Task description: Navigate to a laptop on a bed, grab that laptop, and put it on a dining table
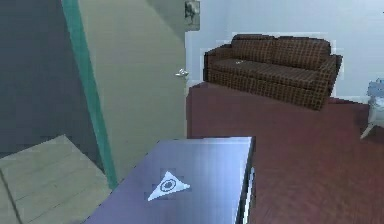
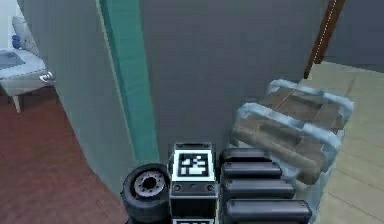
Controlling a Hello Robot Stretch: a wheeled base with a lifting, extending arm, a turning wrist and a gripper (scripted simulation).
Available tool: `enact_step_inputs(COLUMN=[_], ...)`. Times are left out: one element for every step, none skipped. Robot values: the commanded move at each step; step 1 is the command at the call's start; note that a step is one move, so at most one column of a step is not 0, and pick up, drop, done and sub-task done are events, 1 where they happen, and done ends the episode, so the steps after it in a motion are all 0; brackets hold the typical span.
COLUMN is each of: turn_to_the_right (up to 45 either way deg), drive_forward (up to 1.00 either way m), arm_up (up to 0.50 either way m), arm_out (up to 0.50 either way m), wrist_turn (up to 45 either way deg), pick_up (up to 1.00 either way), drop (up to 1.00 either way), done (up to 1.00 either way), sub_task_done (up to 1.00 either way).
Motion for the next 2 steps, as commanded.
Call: enact_step_inputs(turn_to_the_right=[0.0, 39.0], drive_forward=[0.4, 0.0], arm_up=[0.0, 0.0], arm_out=[0.0, 0.0], wrist_turn=[0.0, 0.0], pick_up=[0.0, 0.0], drop=[0.0, 0.0], done=[0.0, 0.0], sub_task_done=[0.0, 0.0])
